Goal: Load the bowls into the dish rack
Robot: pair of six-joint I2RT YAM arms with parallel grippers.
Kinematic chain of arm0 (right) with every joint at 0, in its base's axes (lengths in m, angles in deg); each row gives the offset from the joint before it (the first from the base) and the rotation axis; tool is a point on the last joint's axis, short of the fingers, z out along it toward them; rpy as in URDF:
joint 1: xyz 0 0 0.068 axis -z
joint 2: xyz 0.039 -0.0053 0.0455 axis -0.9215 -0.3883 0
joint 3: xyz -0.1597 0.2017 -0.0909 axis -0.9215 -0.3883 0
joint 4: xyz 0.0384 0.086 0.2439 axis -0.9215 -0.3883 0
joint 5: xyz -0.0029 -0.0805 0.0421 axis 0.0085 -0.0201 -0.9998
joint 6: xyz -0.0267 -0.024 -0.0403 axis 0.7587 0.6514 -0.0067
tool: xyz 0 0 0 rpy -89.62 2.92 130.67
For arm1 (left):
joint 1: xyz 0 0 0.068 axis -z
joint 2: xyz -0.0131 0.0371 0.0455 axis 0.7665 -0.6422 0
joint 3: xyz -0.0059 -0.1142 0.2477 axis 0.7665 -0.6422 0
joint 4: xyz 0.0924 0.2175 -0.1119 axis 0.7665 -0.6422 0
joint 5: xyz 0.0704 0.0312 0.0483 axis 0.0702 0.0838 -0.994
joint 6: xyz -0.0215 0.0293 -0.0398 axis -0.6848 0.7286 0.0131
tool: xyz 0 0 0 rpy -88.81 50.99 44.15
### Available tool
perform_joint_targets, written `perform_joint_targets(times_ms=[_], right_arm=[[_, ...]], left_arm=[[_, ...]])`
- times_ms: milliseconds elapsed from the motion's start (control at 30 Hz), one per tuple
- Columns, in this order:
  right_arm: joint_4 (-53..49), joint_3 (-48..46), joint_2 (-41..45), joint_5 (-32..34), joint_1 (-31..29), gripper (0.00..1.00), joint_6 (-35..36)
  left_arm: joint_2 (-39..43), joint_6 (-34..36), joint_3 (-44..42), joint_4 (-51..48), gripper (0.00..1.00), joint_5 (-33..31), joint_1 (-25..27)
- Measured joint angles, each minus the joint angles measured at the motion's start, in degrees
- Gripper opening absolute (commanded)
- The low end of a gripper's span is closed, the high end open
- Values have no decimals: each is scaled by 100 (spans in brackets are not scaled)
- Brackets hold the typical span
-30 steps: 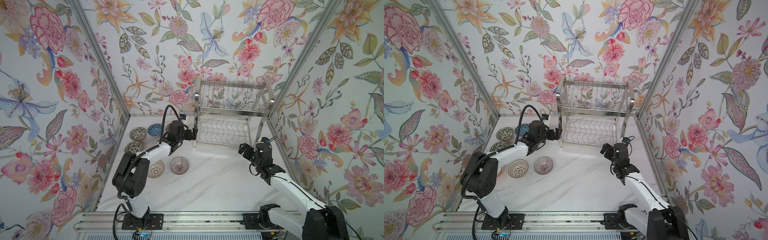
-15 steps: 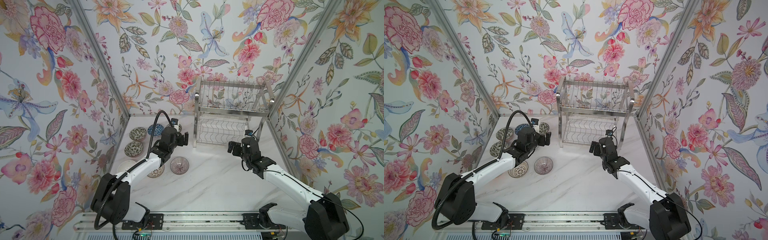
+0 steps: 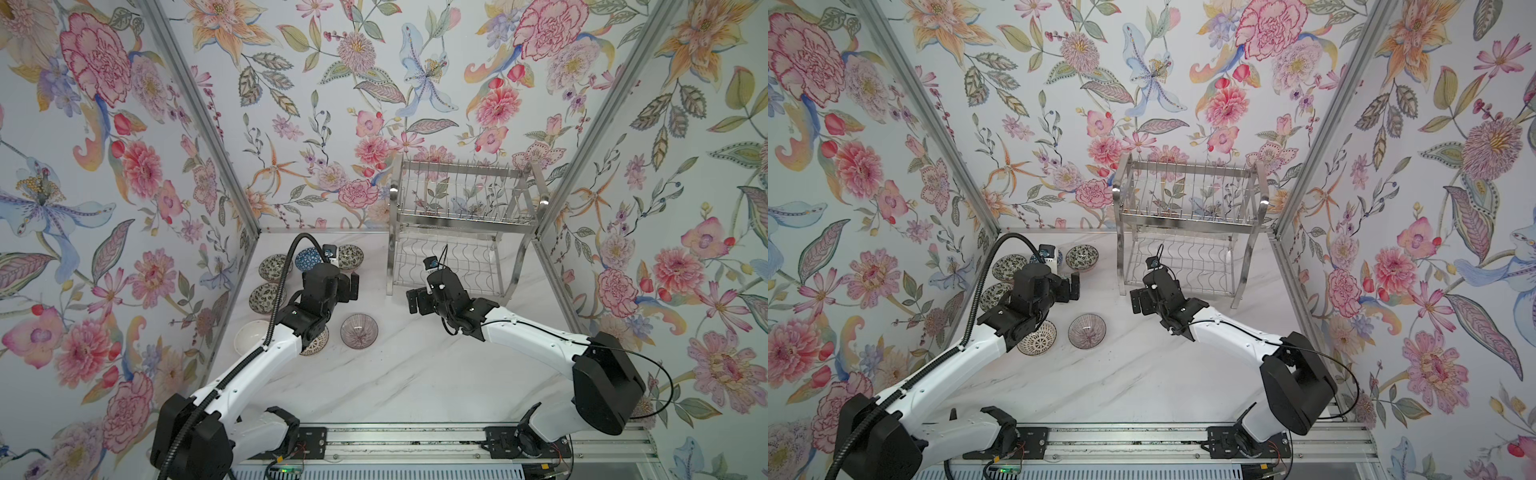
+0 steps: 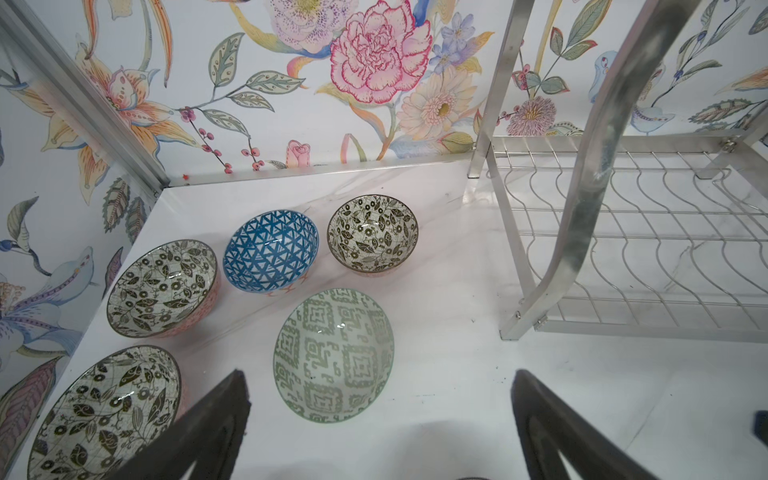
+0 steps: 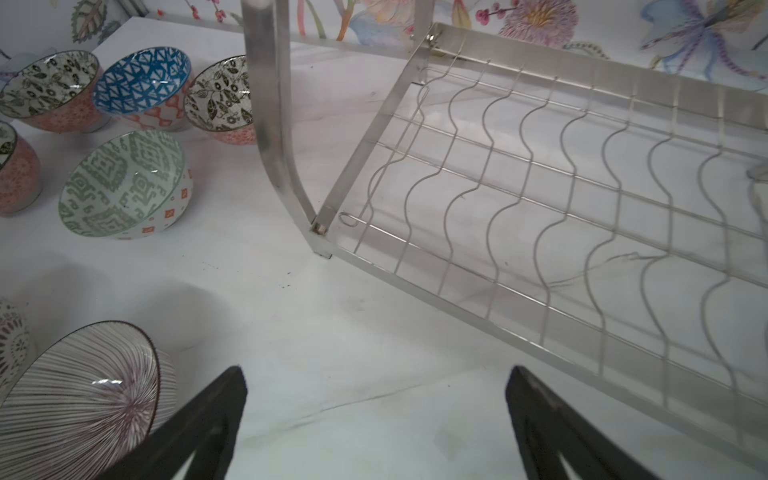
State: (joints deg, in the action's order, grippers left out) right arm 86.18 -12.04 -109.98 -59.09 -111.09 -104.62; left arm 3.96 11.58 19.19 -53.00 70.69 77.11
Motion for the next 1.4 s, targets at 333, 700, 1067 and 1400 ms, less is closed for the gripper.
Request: perform_joint_targets(times_ms=[333, 700, 1067, 1400], right_arm=[[-11, 511, -1016, -1292, -428, 89, -227], [-138, 1241, -1862, -2024, -570, 73, -363], [-527, 1792, -2500, -1676, -852, 61, -289], [-942, 2238, -2791, -1187, -859, 35, 0]], left_arm=[[809, -999, -1353, -249, 99, 1768, -385], [1274, -1510, -1751, -103, 99, 2586, -848], [1139, -1596, -1847, 181, 99, 2726, -1010], [1169, -1567, -1849, 192, 99, 2682, -1032]])
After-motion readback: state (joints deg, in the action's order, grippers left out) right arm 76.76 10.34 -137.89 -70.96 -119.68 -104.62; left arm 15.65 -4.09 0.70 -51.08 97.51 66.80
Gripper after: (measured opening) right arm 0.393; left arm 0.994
